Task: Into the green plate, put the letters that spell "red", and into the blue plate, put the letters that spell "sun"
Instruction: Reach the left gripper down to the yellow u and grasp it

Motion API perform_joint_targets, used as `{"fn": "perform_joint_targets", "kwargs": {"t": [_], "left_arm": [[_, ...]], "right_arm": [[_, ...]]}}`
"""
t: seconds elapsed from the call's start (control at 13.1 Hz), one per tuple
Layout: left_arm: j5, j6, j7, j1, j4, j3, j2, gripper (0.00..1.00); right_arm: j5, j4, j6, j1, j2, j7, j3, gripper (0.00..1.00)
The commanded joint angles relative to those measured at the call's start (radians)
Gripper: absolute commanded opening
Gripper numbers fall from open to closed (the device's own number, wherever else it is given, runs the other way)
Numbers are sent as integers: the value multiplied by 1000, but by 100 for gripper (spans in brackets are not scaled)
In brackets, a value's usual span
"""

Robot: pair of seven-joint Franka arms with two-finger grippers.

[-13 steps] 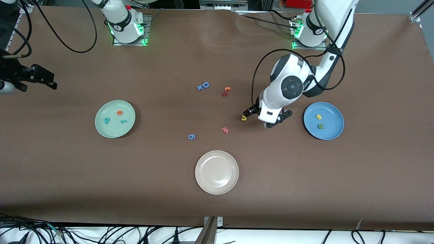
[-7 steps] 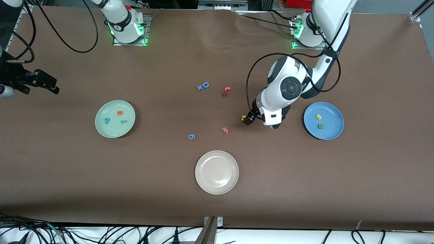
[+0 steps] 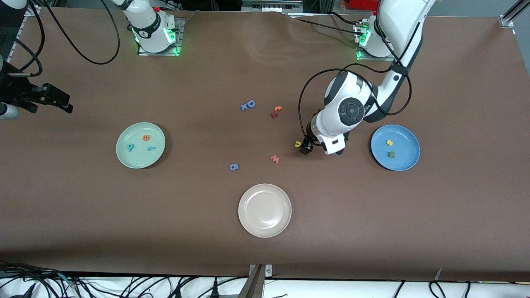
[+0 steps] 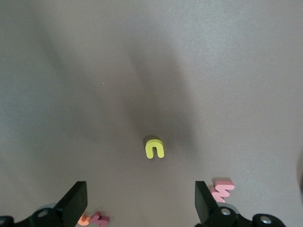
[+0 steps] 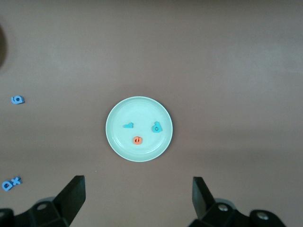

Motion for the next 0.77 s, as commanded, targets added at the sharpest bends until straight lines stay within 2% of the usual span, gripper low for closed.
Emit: {"fn": "perform_joint_targets", "kwargs": {"t": [0.0, 0.15, 0.69], "left_arm": [[112, 22, -108, -64, 24, 35, 52, 100], [218, 59, -188, -87, 26, 44, 83, 100], [229, 64, -233, -89, 107, 50, 166, 99]], "right_arm": [[-13, 13, -27, -11, -3, 11, 7, 100], [-12, 13, -39, -11, -3, 9, 7, 100], [-13, 16, -47, -11, -3, 8, 4, 100]]}}
